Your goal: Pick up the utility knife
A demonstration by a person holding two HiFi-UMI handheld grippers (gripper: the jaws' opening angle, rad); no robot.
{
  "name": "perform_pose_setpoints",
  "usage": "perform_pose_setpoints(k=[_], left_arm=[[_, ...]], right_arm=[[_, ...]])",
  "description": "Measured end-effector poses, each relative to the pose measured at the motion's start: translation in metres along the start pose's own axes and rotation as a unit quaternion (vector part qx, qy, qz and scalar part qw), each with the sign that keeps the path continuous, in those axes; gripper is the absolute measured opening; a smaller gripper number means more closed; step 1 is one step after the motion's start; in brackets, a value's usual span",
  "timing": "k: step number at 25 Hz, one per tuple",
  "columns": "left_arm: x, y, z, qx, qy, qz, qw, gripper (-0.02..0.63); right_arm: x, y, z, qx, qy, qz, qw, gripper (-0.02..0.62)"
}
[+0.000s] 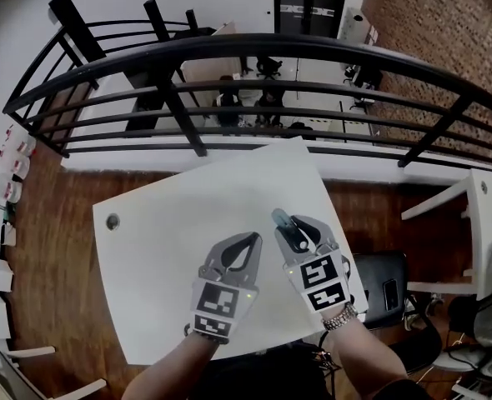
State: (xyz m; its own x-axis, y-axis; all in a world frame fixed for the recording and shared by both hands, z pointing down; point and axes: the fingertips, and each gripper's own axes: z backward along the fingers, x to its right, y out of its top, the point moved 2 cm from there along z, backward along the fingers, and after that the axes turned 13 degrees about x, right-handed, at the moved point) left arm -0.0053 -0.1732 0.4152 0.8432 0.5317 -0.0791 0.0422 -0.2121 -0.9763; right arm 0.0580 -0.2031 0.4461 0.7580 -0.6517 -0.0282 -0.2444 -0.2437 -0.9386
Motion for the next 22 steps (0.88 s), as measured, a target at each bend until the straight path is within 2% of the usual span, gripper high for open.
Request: perform_pose_setpoints(k=[11,22], left_arm=[[0.023,0.021,0.092,0.042,-0.027,-0.010,0.9987,0.017],[0.032,0.029,0.162,0.068,-0.050,-0.030,0.9960,0.017]], right_arm=[[-0.077,0.042,0.071,0.043,-0.029,0.020,0.998,0.133],[-0.149,0.056,0.110,0.067,-0.039,0.026,0.997,0.133]])
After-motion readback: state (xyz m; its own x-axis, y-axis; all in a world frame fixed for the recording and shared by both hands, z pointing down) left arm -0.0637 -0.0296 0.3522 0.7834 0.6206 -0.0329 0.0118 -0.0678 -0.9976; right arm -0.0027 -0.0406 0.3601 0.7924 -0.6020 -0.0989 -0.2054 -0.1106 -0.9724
